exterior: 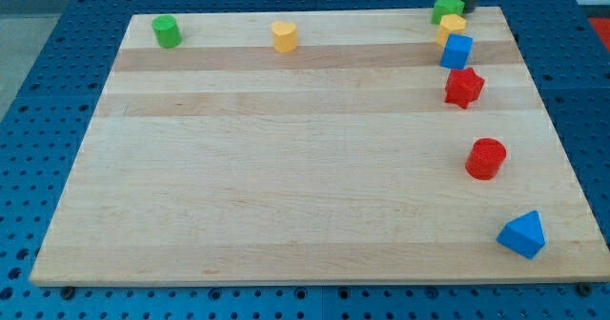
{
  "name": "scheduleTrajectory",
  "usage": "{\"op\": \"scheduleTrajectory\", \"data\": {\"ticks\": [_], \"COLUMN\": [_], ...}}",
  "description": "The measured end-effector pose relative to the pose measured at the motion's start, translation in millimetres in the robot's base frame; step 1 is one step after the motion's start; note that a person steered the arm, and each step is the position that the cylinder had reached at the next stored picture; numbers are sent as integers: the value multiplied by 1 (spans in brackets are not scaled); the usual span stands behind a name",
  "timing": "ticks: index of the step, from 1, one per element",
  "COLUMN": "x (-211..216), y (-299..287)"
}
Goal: Move the green star diagonal to the heart
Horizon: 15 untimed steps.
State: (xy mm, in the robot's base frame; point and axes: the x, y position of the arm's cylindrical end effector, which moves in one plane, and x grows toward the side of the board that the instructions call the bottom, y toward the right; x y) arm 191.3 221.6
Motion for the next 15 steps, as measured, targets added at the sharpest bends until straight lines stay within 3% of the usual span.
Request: {"op": "scheduleTrajectory", "data": {"ticks": [3, 4, 6, 9, 15], "x": [40, 42, 42, 82, 34], "y": [-123, -139, -140, -175, -147]}}
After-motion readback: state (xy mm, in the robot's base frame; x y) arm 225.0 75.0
